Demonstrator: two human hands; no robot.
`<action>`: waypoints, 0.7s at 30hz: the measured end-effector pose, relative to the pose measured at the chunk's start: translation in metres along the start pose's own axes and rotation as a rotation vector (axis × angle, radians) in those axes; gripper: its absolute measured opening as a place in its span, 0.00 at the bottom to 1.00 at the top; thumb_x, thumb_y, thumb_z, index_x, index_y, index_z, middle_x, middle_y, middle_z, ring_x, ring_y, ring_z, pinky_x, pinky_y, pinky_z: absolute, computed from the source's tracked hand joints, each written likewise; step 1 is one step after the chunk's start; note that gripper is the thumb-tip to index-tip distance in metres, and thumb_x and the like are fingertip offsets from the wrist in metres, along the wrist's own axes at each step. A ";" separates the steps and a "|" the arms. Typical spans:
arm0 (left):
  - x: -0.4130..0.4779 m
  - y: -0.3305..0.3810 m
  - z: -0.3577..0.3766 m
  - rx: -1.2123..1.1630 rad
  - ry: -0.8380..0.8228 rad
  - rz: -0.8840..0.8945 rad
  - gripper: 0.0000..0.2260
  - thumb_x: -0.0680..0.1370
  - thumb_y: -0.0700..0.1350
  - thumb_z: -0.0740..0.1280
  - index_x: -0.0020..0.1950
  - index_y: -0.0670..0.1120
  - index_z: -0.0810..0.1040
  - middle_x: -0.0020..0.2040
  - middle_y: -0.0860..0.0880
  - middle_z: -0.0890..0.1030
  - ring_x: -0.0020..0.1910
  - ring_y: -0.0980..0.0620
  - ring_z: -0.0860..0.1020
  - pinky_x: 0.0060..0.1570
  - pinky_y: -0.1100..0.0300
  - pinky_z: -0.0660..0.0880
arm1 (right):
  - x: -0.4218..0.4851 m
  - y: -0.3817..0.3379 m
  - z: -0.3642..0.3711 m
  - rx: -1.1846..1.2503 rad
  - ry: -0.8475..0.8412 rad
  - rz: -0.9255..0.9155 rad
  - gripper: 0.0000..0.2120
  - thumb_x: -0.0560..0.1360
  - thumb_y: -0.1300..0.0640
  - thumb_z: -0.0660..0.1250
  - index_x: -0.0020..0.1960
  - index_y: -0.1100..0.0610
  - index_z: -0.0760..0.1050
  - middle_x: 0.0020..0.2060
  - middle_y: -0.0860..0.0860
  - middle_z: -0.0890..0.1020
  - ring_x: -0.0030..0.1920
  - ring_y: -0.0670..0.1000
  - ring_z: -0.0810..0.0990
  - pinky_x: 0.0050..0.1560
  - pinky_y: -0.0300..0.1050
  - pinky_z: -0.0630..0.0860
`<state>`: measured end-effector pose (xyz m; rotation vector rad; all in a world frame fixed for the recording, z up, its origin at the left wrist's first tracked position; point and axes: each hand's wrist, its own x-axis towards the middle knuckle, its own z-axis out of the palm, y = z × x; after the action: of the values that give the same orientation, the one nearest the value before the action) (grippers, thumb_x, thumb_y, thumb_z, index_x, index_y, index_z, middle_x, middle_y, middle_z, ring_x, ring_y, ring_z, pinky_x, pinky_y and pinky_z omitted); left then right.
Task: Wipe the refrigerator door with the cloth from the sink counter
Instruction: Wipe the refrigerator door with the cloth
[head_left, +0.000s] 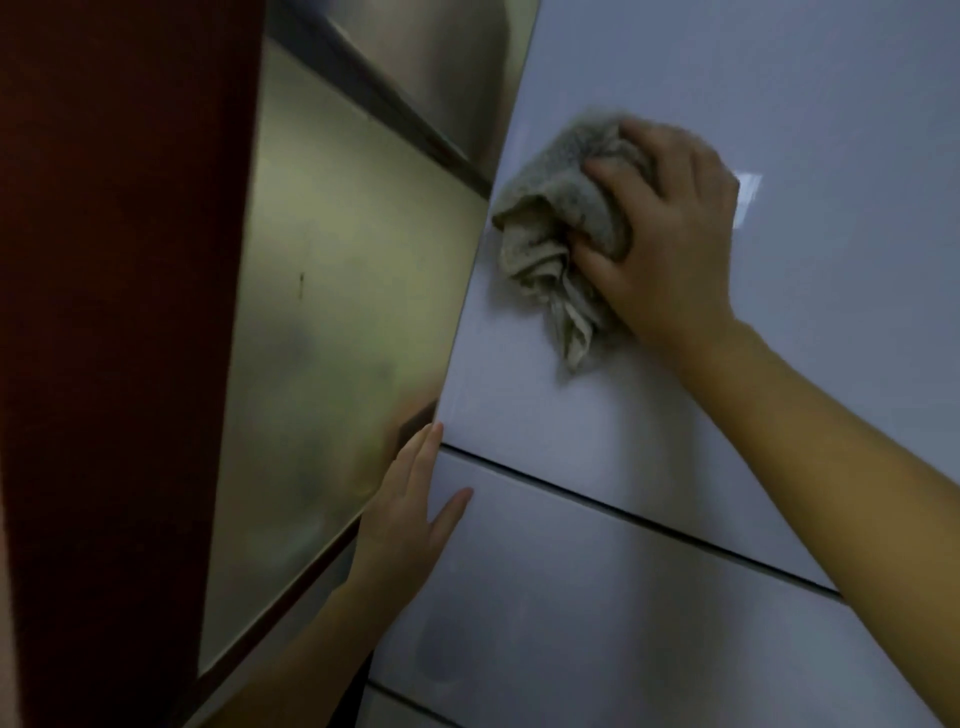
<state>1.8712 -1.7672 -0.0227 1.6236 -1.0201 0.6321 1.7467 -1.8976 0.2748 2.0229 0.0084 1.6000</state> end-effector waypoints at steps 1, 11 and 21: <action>-0.004 -0.001 0.002 -0.009 0.007 0.000 0.31 0.81 0.58 0.61 0.80 0.46 0.59 0.78 0.49 0.66 0.75 0.61 0.60 0.73 0.76 0.52 | 0.002 -0.006 0.004 -0.005 0.000 0.015 0.24 0.75 0.42 0.68 0.66 0.53 0.78 0.72 0.56 0.74 0.71 0.62 0.71 0.71 0.58 0.65; -0.023 -0.027 0.008 0.147 0.090 0.213 0.30 0.80 0.57 0.65 0.78 0.43 0.66 0.77 0.44 0.68 0.75 0.47 0.69 0.72 0.66 0.61 | -0.148 -0.051 0.010 0.022 -0.226 -0.411 0.23 0.76 0.41 0.71 0.64 0.54 0.81 0.70 0.57 0.77 0.69 0.62 0.76 0.67 0.59 0.70; -0.027 -0.033 0.021 0.215 0.184 0.262 0.29 0.80 0.55 0.64 0.77 0.39 0.67 0.77 0.40 0.68 0.73 0.45 0.69 0.67 0.59 0.68 | -0.154 -0.033 -0.002 -0.055 -0.110 -0.189 0.24 0.75 0.43 0.72 0.66 0.55 0.80 0.71 0.58 0.76 0.69 0.63 0.74 0.67 0.59 0.68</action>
<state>1.8847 -1.7767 -0.0679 1.5922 -1.0647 1.0795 1.7109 -1.9201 0.1228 2.0011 0.1106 1.3574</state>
